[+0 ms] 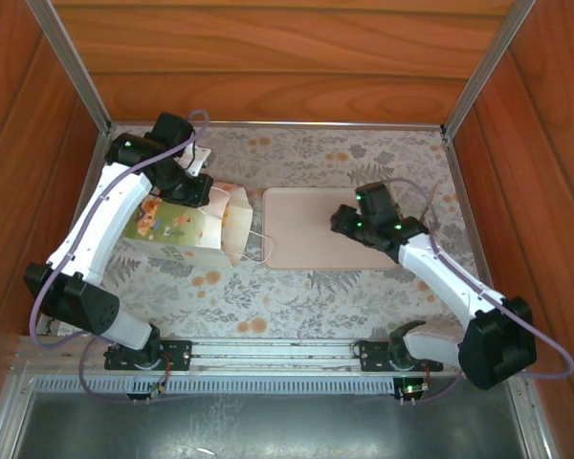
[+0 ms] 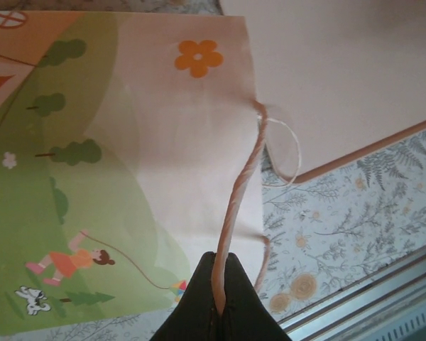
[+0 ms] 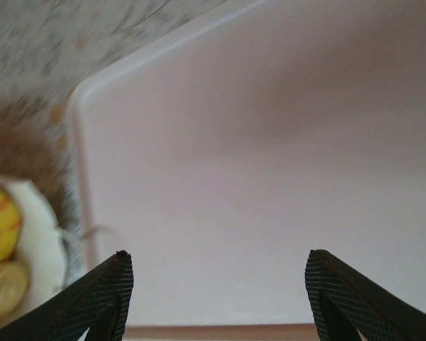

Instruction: Take the fake bread out of the paper bag

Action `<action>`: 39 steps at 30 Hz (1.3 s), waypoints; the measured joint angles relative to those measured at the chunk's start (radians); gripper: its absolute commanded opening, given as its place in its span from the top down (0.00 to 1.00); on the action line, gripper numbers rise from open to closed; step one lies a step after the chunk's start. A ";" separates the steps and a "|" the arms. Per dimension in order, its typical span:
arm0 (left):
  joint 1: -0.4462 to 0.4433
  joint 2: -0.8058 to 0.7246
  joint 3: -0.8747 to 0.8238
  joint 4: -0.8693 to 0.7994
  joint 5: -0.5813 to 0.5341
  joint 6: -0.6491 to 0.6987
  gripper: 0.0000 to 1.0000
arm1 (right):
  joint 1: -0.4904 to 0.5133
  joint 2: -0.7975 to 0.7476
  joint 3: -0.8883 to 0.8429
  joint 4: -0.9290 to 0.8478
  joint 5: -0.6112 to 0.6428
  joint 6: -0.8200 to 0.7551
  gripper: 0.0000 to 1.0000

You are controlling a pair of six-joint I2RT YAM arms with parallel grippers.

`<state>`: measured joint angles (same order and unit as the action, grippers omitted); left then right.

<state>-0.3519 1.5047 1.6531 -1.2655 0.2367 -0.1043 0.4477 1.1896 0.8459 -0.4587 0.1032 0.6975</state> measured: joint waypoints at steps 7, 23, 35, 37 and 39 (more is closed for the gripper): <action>0.036 -0.020 0.001 -0.002 -0.013 -0.001 1.00 | -0.282 -0.073 -0.013 -0.140 0.012 -0.074 0.27; 0.038 0.008 0.022 0.146 0.235 -0.126 1.00 | -0.693 0.363 0.306 -0.366 -0.089 -0.451 0.26; 0.038 0.008 -0.044 0.202 0.307 -0.164 0.94 | -0.690 0.638 0.460 -0.460 -0.090 -0.661 0.25; 0.038 0.006 -0.054 0.205 0.306 -0.166 0.94 | -0.689 0.667 0.494 -0.478 -0.084 -0.676 0.25; 0.038 0.003 -0.063 0.210 0.303 -0.167 0.94 | -0.688 0.702 0.532 -0.492 -0.080 -0.690 0.26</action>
<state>-0.3141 1.5074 1.5902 -1.0554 0.5400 -0.2710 -0.2405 1.8915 1.3777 -0.9512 0.0227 0.0074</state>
